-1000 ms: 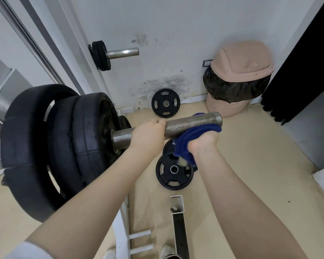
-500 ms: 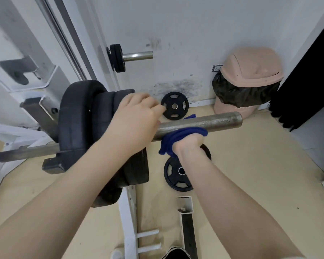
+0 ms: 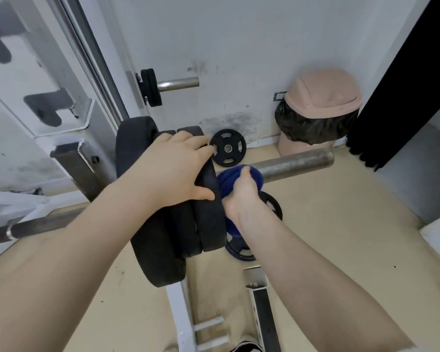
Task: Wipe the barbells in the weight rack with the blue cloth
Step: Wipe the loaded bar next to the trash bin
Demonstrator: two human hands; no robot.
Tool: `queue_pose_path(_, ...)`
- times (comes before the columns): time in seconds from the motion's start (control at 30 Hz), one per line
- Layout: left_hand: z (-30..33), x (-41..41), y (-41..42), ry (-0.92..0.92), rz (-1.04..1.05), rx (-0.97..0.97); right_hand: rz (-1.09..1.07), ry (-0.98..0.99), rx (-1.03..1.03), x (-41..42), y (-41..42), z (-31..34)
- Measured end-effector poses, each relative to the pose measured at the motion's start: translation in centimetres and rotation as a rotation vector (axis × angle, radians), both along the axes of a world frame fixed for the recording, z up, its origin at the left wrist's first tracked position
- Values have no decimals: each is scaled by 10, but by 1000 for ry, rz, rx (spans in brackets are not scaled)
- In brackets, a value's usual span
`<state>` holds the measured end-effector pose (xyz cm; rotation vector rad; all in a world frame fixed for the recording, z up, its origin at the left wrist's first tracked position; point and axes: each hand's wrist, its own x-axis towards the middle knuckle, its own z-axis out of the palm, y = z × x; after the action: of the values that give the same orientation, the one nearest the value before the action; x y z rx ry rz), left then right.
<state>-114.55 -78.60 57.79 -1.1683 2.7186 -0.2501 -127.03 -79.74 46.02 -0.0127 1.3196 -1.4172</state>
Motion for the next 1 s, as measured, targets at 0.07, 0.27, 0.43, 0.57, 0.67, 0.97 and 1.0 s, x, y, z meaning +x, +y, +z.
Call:
queue_pose_path(0.07,-2,5,0,23,6,17,42,15,181,12,0,16)
queue_pose_path(0.27,-3,7,-5,80,-40,38,136,640,-139,27,21,-3)
queue_pose_path(0.43,-4,8,-10,103,-69,22,568,1572,-219,-7,2,-19)
queue_pose_path(0.57,-6,8,-11,107,-60,21,618,2062,-157,-14,-8,-26)
queue_pose_path(0.67,-8,7,-9,153,-49,-5,543,2106,-38,-28,-17,-9)
queue_pose_path(0.97,-24,-18,1,296,107,-190,736,2248,-121,-43,-2,-27)
queue_pose_path(1.0,-25,-21,2,291,119,-192,766,2208,-50,-50,-12,-20)
